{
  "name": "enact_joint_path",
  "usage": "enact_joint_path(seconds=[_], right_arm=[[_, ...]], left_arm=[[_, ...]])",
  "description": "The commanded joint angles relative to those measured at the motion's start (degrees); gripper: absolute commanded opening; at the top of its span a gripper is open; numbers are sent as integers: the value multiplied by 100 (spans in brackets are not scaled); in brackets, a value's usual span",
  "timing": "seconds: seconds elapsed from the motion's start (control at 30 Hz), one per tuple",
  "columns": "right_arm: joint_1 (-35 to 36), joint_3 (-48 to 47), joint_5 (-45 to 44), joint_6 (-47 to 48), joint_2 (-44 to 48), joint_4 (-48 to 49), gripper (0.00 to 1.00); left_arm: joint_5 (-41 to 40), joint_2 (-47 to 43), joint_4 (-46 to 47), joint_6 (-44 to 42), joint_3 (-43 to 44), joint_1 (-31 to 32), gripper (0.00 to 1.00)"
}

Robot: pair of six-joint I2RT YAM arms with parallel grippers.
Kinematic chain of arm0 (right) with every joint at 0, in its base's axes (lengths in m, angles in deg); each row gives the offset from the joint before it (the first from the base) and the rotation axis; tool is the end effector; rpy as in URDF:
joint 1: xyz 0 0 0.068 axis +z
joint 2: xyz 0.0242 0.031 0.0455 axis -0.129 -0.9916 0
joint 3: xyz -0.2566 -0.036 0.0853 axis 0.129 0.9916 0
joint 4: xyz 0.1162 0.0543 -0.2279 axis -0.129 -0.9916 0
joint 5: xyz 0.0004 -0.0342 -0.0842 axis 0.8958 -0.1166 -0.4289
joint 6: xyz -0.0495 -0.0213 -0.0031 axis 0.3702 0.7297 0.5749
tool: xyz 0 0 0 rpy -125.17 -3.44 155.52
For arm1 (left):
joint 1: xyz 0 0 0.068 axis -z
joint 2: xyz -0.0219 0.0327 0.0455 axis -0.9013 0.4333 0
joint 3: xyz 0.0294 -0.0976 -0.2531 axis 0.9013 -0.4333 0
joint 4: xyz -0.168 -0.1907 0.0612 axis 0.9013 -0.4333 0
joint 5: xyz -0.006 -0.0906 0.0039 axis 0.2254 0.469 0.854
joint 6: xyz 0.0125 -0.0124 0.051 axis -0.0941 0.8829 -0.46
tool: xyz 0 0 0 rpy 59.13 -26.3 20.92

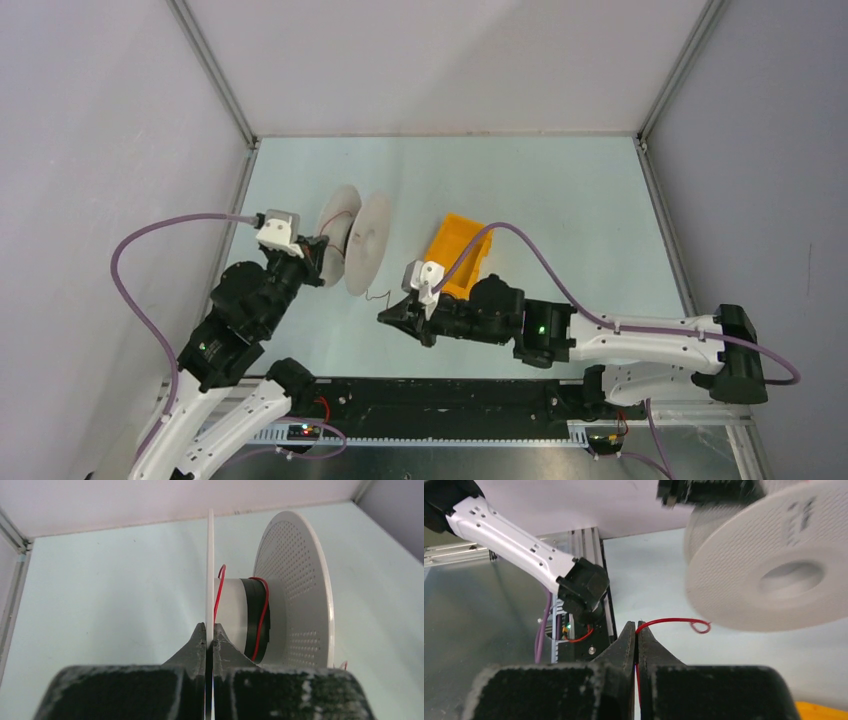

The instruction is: Wrap the cables

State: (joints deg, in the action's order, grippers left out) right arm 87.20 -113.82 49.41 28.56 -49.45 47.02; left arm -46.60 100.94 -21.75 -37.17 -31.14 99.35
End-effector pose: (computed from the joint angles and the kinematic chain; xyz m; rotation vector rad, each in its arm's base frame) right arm 0.0510 0.2795 0.3500 -1.1208 1.3370 1.0182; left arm 0.0904 -0.0494 0.3662 0.1579 1.6567 -0.2856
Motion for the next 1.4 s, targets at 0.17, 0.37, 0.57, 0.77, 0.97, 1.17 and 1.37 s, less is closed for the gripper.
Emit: enact_joint_path(seconds=[0.17,0.37,0.57,0.77,0.97,1.17,1.37], right_arm=[[-413,-428,1090,497,301,209,0],[-804,-664,1748,-141,258,611,0],[-977,-769,1925,-357,225,841,0],[-1619,-781,1564,-494,182,219,0],[-2523,-718,1850,-617,149,-587,0],[-2936,-406,1999,-478,474,-966,0],[-3498,328,2218,-582,1066,-892,0]], left_arm=[[1317,275,-821,-513,440,66,0],[1301,521,-1123,-487,520,149,0],[1481,600,-1193,-537,527,214,0],[2183,365,-1224,-689,488,223,0],[2790,250,-1258,-439,666,224,0],[3102,89,-1273,-3,897,218,0],[3338,-73,-1253,312,1177,222,0]])
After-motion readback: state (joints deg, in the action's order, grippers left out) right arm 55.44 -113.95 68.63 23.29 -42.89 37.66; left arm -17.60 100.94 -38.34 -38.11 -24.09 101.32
